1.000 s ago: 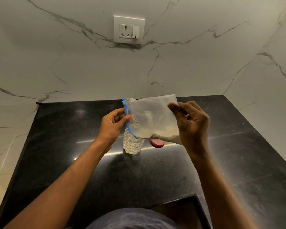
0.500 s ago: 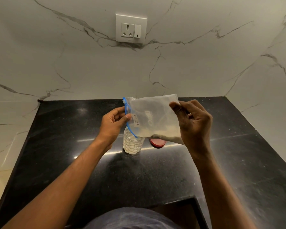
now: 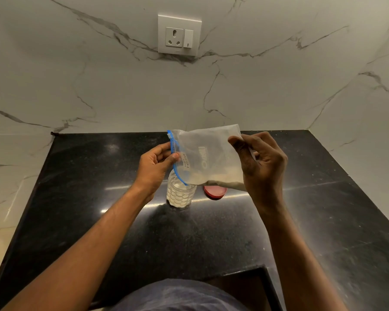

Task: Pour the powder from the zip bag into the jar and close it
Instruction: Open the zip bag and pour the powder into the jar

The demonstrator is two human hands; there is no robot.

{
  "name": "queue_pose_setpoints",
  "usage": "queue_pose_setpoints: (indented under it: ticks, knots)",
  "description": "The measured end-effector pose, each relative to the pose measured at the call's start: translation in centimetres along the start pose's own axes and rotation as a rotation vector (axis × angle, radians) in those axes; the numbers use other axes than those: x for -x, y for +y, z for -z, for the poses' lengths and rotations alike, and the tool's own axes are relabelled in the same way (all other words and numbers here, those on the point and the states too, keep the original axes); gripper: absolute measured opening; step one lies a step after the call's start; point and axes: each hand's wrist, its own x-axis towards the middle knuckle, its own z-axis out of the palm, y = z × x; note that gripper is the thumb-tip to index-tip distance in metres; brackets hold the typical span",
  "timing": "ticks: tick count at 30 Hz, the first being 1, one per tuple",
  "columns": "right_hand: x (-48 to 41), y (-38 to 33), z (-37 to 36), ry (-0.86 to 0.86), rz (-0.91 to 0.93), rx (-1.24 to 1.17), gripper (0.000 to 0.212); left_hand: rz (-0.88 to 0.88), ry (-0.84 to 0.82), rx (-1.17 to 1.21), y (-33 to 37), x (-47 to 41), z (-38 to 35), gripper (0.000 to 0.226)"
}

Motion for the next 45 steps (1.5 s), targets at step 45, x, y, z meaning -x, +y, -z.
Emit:
queue_pose_setpoints:
  ticks: [45]
  knots:
    - [-1.5,-0.7,0.1,-0.068,-0.056,-0.081,0.011,0.008,0.031,0.071,0.1,-0.3,-0.1,0.035]
